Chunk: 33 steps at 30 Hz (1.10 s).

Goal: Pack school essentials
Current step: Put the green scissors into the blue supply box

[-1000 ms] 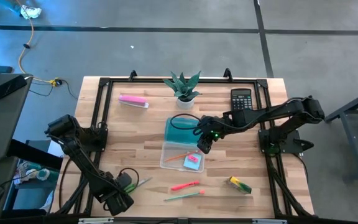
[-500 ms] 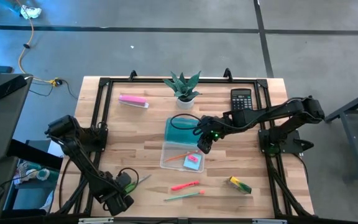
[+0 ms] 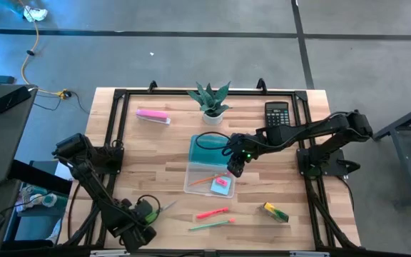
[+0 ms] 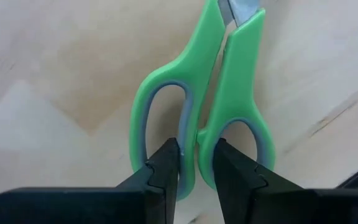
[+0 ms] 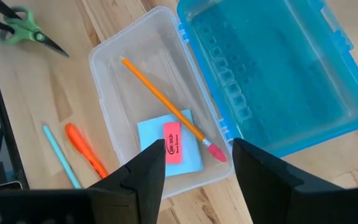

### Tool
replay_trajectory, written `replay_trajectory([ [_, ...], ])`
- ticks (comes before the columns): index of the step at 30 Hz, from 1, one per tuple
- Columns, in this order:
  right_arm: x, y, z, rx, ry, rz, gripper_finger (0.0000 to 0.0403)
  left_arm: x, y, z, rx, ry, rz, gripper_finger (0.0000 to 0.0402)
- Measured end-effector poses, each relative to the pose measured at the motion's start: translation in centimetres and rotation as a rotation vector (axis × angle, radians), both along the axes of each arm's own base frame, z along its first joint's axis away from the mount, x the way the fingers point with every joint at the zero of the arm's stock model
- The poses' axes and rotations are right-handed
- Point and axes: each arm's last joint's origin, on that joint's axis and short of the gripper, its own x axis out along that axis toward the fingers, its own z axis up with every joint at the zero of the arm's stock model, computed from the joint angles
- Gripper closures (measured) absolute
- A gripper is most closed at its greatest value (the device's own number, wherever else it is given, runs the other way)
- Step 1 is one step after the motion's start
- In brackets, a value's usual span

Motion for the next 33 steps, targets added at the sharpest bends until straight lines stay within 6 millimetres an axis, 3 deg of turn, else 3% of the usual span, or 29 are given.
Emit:
replay_trajectory([
  [7, -0.7, -0.1, 0.9, -0.007, -0.019, -0.004, 0.0226, 1.5, 0.3, 2.4, 0.067, -0.042, 0.026, 0.0329],
  [13, -2.1, -0.8, 2.0, -0.056, -0.021, -0.048, 0.0226, 4.4, 2.0, 4.7, 0.134, -0.09, 0.012, 0.0328],
  [27, -3.5, -1.3, 2.7, -0.094, 0.017, -0.079, 0.0226, 12.9, 10.8, 8.2, 0.206, -0.25, -0.089, 0.0328],
  [33, -3.6, -1.4, 2.6, -0.113, 0.028, -0.09, 0.0226, 15.0, 13.8, 8.6, 0.205, -0.333, -0.139, 0.0328],
])
